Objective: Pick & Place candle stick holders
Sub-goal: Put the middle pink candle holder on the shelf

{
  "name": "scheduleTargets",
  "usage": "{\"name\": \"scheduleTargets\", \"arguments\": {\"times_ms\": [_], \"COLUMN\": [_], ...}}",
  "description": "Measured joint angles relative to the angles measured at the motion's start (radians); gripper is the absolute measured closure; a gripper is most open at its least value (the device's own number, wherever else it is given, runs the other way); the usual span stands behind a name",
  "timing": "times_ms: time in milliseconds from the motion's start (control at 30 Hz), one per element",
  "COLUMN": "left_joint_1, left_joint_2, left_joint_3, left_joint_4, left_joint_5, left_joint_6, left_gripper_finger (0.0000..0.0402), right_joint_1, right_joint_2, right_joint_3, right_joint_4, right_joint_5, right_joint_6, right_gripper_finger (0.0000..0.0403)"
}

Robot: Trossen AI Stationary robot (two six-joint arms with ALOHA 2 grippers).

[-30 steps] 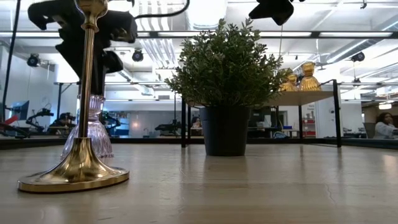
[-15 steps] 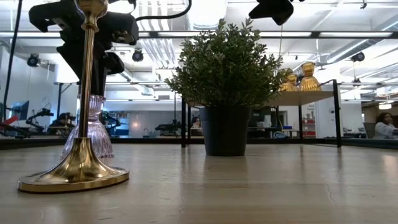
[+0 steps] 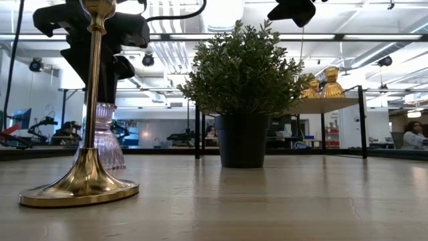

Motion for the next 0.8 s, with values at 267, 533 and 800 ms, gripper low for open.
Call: {"name": "scheduleTargets", "arguments": {"times_ms": [267,533,800], "left_joint_1": [0.002,0.002,0.004], "left_joint_2": [0.001,-0.001,-0.001], "left_joint_3": [0.035,0.032,0.029], "left_joint_4": [-0.026,-0.039,-0.046], "left_joint_5": [0.000,0.002,0.000], "left_joint_6": [0.012,0.021,0.026], "left_gripper_finger": [0.0277,0.0277,0.0278], "right_joint_1": [0.000,0.000,0.000], "right_joint_2": [0.000,0.000,0.000], "right_joint_3": [0.000,0.000,0.000], "right_joint_4": [0.000,0.000,0.000], "right_joint_5": [0.000,0.000,0.000], "right_joint_6": [0.000,0.000,0.000], "right_gripper_finger": [0.0193,0.0193,0.0193]}}
